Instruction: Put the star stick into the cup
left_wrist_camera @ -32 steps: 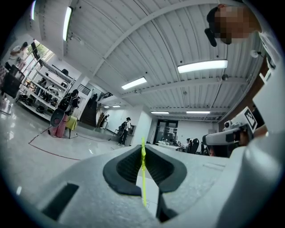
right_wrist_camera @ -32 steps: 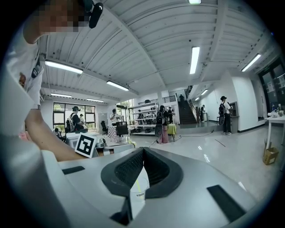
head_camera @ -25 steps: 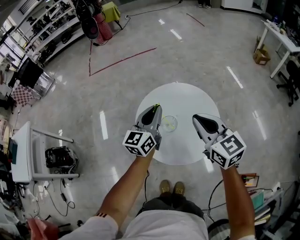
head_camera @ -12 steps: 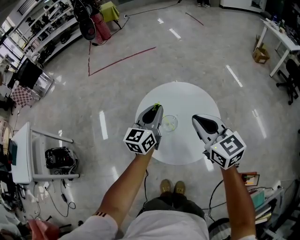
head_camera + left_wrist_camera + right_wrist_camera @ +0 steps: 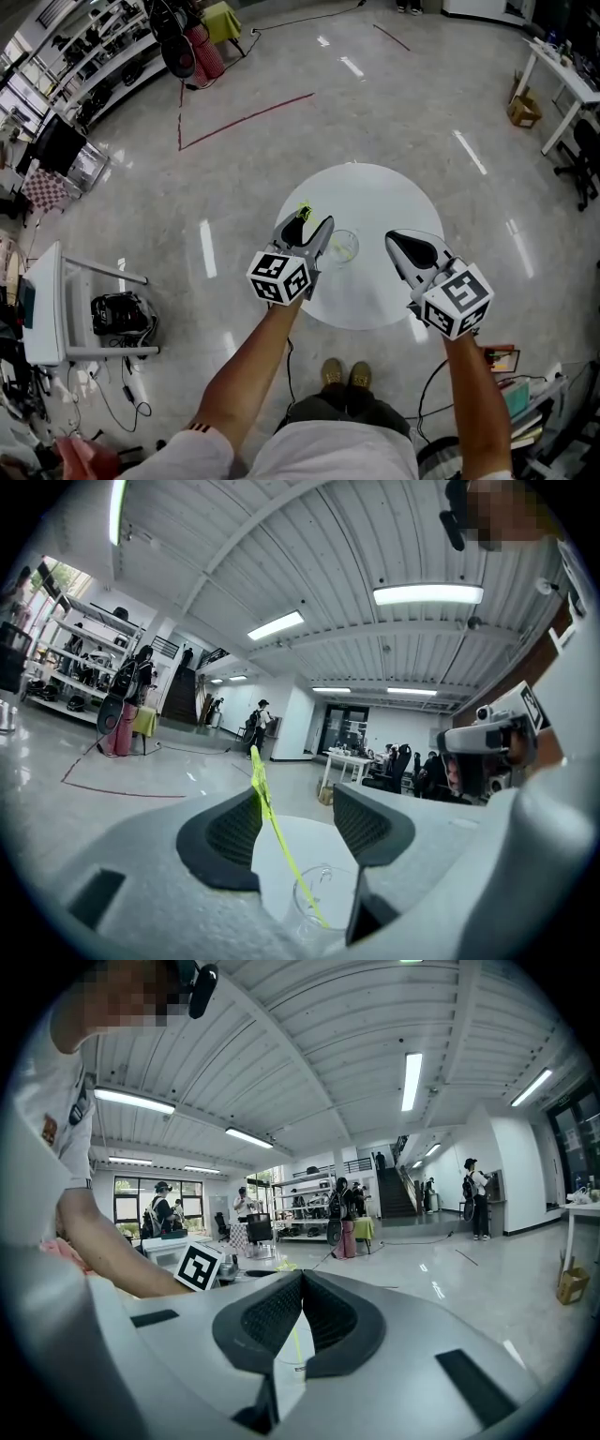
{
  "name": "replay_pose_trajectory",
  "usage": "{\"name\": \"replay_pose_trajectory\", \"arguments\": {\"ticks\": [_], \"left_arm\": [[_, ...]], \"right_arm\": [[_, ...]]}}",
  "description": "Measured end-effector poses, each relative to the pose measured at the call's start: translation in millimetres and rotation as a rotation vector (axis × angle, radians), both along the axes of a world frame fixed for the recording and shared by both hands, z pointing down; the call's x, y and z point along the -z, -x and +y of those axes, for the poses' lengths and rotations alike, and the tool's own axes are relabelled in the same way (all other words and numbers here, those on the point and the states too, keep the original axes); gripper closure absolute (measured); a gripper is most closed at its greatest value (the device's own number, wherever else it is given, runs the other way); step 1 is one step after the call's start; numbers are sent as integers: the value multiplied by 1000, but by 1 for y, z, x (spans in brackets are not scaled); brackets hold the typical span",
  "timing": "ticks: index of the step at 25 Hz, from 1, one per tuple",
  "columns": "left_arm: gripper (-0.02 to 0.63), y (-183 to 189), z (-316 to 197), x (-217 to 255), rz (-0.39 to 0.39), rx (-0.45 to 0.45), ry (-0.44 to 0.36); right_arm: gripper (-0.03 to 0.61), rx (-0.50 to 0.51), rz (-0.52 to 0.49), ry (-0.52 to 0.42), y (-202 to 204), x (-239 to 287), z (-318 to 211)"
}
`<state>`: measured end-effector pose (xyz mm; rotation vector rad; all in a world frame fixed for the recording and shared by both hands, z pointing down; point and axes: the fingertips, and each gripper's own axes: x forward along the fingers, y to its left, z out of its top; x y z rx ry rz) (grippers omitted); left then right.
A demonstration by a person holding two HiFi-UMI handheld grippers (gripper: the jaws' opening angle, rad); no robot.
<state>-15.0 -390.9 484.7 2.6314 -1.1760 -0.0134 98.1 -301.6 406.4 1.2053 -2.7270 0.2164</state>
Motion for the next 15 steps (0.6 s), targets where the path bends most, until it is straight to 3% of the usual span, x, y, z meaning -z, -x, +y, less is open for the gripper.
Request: {"name": "replay_pose_trajectory", "arguments": {"ticks": [8,15], "left_arm": [[293,16,1,-21,-78,31,63],[272,31,2,-21,-90,63,51]], "right_arm": [[566,12,-1,2,6,0,4],[566,10,-1,4,6,-2,3]]}}
